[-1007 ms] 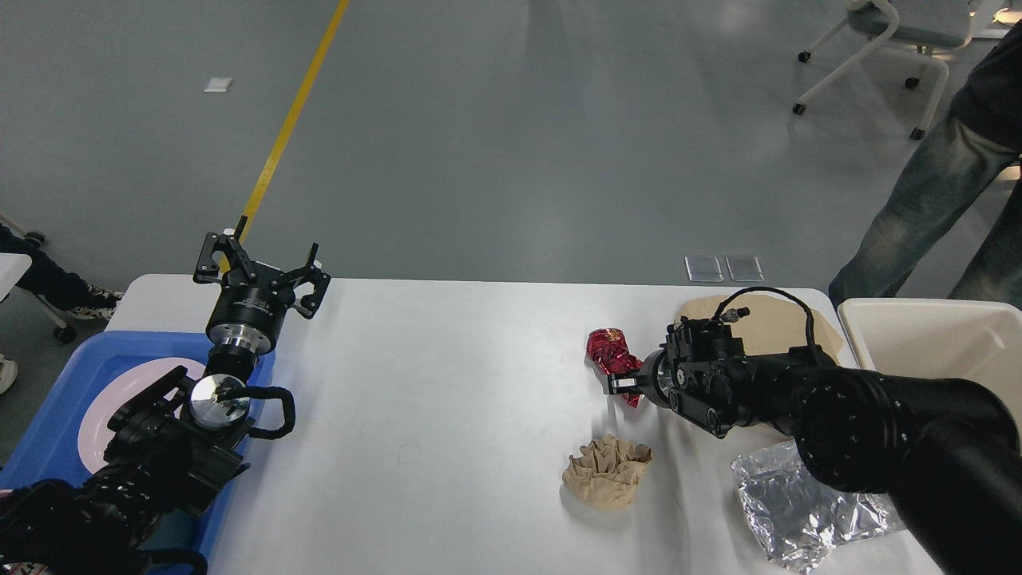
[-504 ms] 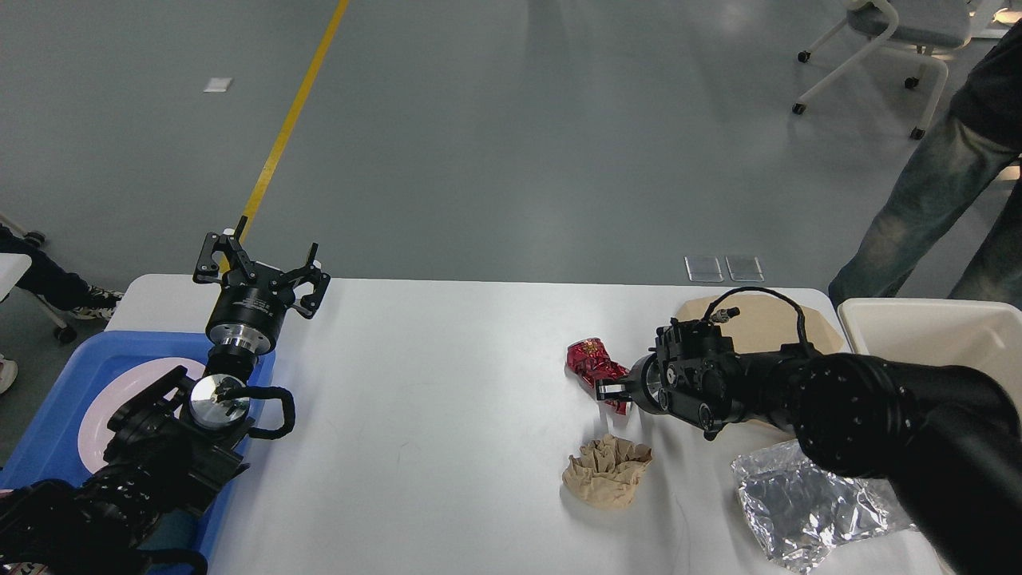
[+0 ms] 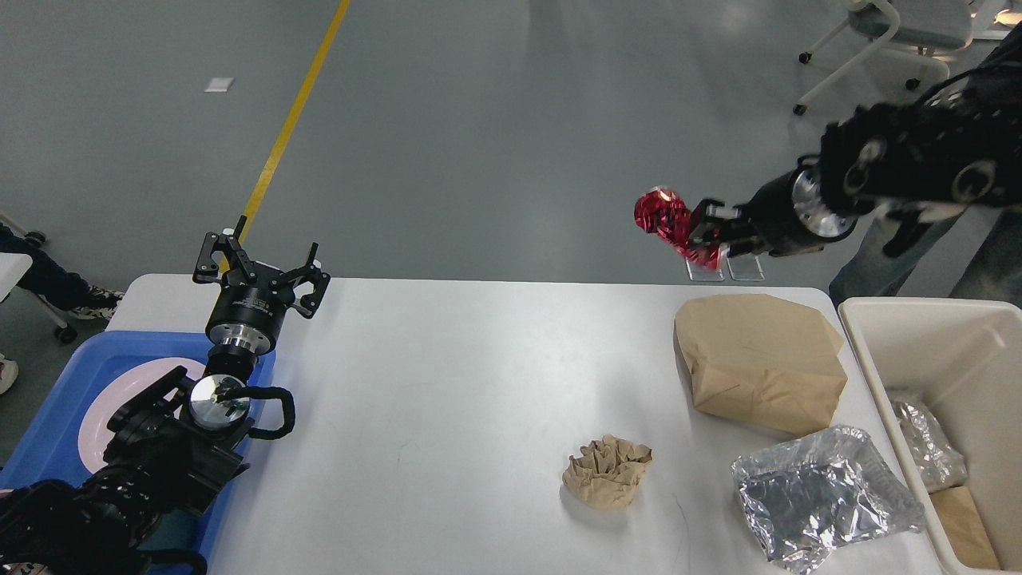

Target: Tidy desktop

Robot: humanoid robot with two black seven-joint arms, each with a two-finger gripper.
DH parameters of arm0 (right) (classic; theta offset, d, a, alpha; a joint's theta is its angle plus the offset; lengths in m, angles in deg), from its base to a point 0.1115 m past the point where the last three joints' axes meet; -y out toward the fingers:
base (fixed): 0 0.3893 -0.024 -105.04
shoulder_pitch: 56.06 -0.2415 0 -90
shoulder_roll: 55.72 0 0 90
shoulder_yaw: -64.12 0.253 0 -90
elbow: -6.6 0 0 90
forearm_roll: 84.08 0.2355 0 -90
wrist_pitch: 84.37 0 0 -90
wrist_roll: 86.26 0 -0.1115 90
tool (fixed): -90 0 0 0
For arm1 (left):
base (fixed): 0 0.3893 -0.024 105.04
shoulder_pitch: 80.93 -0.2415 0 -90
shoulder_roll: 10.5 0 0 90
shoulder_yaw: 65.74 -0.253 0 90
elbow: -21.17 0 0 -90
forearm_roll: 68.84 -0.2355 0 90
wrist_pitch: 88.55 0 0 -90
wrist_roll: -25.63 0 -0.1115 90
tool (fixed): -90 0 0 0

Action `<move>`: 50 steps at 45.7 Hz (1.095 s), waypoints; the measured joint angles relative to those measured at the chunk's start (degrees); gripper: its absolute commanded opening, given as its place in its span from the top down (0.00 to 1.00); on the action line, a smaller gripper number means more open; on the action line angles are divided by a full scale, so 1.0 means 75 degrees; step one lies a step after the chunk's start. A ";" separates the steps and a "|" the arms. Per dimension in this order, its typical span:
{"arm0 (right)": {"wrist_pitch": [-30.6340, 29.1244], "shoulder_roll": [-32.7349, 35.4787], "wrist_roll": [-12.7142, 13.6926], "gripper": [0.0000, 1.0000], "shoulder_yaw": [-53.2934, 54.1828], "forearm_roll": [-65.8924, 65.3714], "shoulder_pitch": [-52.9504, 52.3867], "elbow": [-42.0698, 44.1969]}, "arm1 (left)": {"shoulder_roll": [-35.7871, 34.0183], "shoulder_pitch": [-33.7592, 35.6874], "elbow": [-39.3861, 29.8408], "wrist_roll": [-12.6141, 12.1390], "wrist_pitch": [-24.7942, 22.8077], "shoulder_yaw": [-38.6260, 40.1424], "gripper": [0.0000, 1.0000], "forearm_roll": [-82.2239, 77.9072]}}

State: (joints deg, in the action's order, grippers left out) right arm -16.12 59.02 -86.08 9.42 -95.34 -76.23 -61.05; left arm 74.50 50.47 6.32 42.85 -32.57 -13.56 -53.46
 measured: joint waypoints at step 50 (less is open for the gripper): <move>-0.1117 0.1555 0.0008 1.00 0.0005 -0.0035 0.0006 -0.0129 | 0.0000 0.0000 0.0001 0.0000 0.0000 -0.0004 0.03 0.0001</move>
State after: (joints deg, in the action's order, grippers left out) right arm -24.49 70.68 -86.02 9.45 -95.60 -76.18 -62.02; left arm 74.50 50.47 6.33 42.85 -32.57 -13.60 -53.46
